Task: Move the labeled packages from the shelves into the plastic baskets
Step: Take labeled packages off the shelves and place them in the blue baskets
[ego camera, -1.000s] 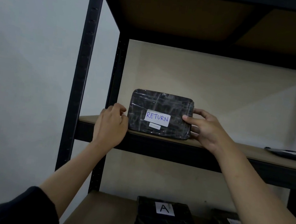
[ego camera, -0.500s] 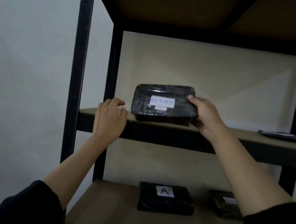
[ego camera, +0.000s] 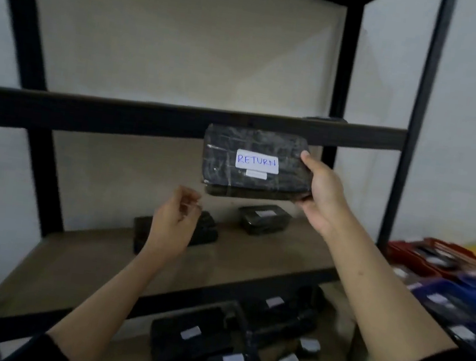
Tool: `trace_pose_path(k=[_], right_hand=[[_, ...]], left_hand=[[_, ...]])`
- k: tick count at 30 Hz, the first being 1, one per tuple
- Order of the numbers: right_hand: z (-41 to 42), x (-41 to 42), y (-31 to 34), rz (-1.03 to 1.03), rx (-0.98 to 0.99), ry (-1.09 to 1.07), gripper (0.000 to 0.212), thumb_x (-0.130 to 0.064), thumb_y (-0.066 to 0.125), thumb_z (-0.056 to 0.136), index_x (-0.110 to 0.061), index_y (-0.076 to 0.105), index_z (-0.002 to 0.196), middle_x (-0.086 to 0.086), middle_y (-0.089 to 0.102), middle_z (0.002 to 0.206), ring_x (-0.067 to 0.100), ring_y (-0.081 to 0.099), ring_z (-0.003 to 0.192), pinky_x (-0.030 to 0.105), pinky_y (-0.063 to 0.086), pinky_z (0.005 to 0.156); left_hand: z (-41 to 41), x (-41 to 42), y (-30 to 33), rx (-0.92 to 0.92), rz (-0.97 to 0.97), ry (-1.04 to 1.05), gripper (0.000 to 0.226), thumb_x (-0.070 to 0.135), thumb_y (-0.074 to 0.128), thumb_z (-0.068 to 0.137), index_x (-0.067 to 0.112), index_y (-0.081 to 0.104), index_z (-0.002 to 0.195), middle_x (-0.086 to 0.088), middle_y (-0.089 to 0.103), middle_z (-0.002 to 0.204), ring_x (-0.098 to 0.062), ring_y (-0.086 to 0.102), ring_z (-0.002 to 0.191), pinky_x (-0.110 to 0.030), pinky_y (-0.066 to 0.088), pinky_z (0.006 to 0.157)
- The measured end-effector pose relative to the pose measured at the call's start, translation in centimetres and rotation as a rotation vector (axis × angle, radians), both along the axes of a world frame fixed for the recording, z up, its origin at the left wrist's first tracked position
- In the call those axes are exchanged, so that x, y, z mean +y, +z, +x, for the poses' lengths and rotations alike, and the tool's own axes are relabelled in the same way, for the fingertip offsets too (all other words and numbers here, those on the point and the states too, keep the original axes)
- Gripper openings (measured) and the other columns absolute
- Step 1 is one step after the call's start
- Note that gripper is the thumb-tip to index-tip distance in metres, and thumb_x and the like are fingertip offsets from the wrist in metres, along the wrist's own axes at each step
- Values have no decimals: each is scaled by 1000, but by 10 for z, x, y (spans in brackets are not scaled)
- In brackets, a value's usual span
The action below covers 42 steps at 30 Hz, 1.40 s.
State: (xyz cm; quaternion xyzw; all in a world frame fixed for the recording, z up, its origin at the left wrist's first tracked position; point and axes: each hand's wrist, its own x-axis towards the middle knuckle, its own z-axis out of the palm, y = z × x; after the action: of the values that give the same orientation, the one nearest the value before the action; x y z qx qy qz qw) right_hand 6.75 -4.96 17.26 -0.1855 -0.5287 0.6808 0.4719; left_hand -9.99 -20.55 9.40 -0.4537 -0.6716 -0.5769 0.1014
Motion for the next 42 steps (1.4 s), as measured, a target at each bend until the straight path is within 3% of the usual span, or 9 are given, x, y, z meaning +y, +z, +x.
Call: trace_pose_path(k=[2, 6, 11, 14, 17, 30, 34, 38, 42], right_hand=[[27, 17, -29, -70, -46, -39, 20, -29, 58, 93, -15, 65, 107, 7, 72, 104, 25, 66, 103, 45, 52, 92], [79, 54, -74, -190, -124, -120, 16, -29, 58, 93, -16, 64, 98, 7, 72, 99, 25, 65, 102, 48, 50, 96], [146, 115, -111, -320, -150, -174, 12, -26, 58, 94, -15, 62, 92, 8, 71, 98, 27, 64, 104, 52, 47, 99], [189, 165, -128, -359, -183, -188, 12, -26, 60, 92, -15, 64, 94, 8, 71, 98, 28, 65, 103, 52, 48, 98], [236, 221, -137, -377, -240, -188, 12, -26, 60, 92, -16, 63, 96, 7, 70, 97, 26, 65, 98, 51, 49, 96], [400, 440, -196, -514, -444, -235, 22, -30, 62, 91, -12, 62, 103, 11, 68, 100, 28, 64, 97, 48, 53, 90], [432, 514, -214, -545, -448, -270, 22, -30, 64, 90, -9, 64, 97, 12, 70, 97, 30, 67, 94, 49, 54, 91], [462, 612, -225, -530, -478, -300, 23, -27, 64, 90, -5, 64, 96, 17, 71, 101, 33, 68, 93, 48, 55, 89], [486, 706, -232, -535, -549, -318, 25, -28, 63, 91, -4, 63, 98, 16, 71, 101, 31, 68, 90, 46, 56, 86]], left_hand=[[13, 24, -29, -132, -66, -93, 14, 7, 52, 92, 21, 53, 92, 7, 60, 86, -17, 59, 85, -26, 46, 78], [44, 72, -77, -299, -185, -168, 20, 11, 53, 91, 30, 56, 84, -2, 63, 85, -22, 60, 84, -36, 46, 80], [106, 146, -109, -442, -263, -243, 9, 13, 50, 94, 15, 58, 98, -1, 62, 92, -17, 60, 82, -32, 47, 79], [155, 201, -121, -500, -261, -294, 12, 13, 48, 95, 14, 58, 89, -5, 64, 88, -17, 60, 75, -27, 47, 71], [208, 260, -132, -550, -282, -326, 17, 11, 47, 95, 16, 56, 81, -7, 62, 82, -21, 59, 73, -36, 47, 73], [363, 484, -173, -534, -426, -329, 24, 10, 45, 96, 21, 53, 77, 2, 62, 76, -15, 57, 67, -20, 46, 59], [384, 565, -182, -496, -501, -337, 18, 15, 49, 95, 27, 58, 84, -3, 66, 87, -26, 63, 82, -46, 50, 76], [407, 661, -189, -497, -486, -340, 8, 18, 51, 94, 18, 59, 95, -7, 65, 94, -26, 63, 89, -43, 50, 82], [430, 752, -199, -519, -488, -343, 8, 21, 52, 93, 24, 59, 90, -1, 65, 94, -20, 62, 90, -41, 51, 85]])
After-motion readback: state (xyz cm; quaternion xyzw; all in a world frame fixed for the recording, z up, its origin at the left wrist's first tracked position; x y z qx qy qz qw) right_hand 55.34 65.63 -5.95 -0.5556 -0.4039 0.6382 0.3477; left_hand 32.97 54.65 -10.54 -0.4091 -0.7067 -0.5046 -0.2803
